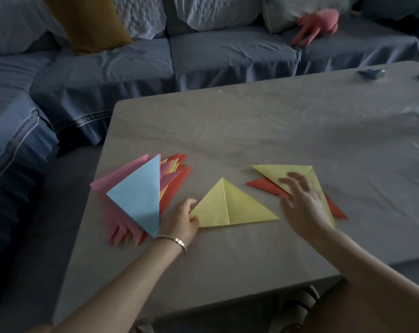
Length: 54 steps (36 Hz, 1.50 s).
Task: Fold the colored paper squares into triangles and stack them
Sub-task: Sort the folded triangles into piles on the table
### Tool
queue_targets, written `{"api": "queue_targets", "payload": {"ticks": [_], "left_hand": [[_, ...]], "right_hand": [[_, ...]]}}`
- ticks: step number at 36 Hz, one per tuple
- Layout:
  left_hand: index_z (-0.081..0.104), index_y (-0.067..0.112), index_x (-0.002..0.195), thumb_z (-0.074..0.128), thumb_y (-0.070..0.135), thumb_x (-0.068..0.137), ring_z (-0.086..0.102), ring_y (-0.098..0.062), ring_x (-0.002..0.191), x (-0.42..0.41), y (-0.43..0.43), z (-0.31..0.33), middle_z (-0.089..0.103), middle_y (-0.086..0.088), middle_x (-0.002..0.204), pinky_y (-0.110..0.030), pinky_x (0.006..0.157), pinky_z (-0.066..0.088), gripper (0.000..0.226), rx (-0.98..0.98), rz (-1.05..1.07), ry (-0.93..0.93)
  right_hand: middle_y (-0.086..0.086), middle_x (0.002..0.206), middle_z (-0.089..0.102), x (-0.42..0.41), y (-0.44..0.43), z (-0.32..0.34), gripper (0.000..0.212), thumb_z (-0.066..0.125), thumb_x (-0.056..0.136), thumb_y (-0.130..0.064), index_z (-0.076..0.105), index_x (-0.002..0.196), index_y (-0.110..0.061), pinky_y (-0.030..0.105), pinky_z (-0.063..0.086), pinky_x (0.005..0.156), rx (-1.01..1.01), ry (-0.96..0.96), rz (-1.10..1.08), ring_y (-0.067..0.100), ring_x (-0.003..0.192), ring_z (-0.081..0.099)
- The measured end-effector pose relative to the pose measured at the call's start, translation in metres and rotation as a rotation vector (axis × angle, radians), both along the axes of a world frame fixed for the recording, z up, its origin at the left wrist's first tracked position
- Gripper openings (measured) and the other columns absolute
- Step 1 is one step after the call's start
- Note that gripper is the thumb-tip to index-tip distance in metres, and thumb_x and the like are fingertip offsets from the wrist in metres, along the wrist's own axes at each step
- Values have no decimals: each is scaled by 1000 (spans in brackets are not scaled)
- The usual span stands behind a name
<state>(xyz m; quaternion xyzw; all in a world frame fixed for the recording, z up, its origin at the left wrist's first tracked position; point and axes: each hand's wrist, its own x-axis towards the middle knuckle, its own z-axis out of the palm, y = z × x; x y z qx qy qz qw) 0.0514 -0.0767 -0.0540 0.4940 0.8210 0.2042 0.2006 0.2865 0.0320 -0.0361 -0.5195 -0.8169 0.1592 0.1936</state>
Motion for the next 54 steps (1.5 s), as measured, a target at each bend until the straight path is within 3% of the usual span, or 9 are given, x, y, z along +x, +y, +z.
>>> {"api": "queue_targets", "payload": {"ticks": [4,8,13,20,25,34,40,44,54], "left_hand": [[57,1,112,65,11,74,61,-37,98,7,-2,-19,61,-21,108,-39,80,51,41,189,-158,244],[34,0,137,20,38,96,41,-23,129,42,-11,-13,41,-15,140,-30,105,34,57,80,-365,125],[53,10,123,29,48,71,62,-19,108,47,-13,-48,63,-8,120,-36,91,42,69,-156,-463,391],[41,9,130,9,48,94,54,-20,119,40,-25,-44,55,-5,132,-33,104,31,63,-198,-393,352],[-25,17,134,-27,75,60,-28,-16,134,34,-36,-43,-32,4,141,-23,107,-20,94,-180,-420,358],[-27,13,137,-20,77,64,-25,-14,136,22,-59,-29,-31,-3,146,-25,108,-14,97,-316,-241,299],[29,10,142,53,33,89,21,-25,140,15,-53,9,20,-11,152,-39,112,22,63,-33,-101,332],[41,3,134,72,17,73,33,-41,132,-7,-54,10,32,-26,144,-52,97,39,70,186,155,345],[25,9,138,64,42,79,36,-38,120,-33,-43,8,38,-20,134,-43,92,36,78,-184,521,166]], "right_hand": [[4,149,31,-35,-33,-10,54,28,91,-38,43,137,-14,36,8,114,23,-34,323,19,141,17],[-11,147,-13,-67,-56,-27,75,-4,83,-57,2,147,-19,20,-14,109,-110,-134,515,4,136,-21],[-5,148,-22,-74,-64,-49,85,-13,75,-65,-12,146,-17,24,-15,112,-148,-309,546,7,137,-24],[4,151,-16,-61,-54,-53,108,-25,65,-77,-4,146,-8,26,-19,111,-107,-396,537,18,138,-22],[6,146,-28,-39,-45,-54,103,-31,58,-77,-24,136,-10,30,-17,111,-114,-488,473,19,139,-22],[7,145,-30,10,-32,-44,107,-39,53,-73,-25,138,-10,27,-17,109,-153,-630,379,18,138,-24],[3,135,50,-23,-31,-14,45,35,97,-40,47,131,-13,30,25,106,-115,-169,89,21,128,42],[4,135,46,-61,-18,-7,63,54,85,-51,38,137,-19,33,30,101,-221,-172,29,23,125,39],[9,131,42,-89,-16,-19,92,77,59,-57,35,129,-15,36,31,101,-486,-325,-83,29,124,35]]}}
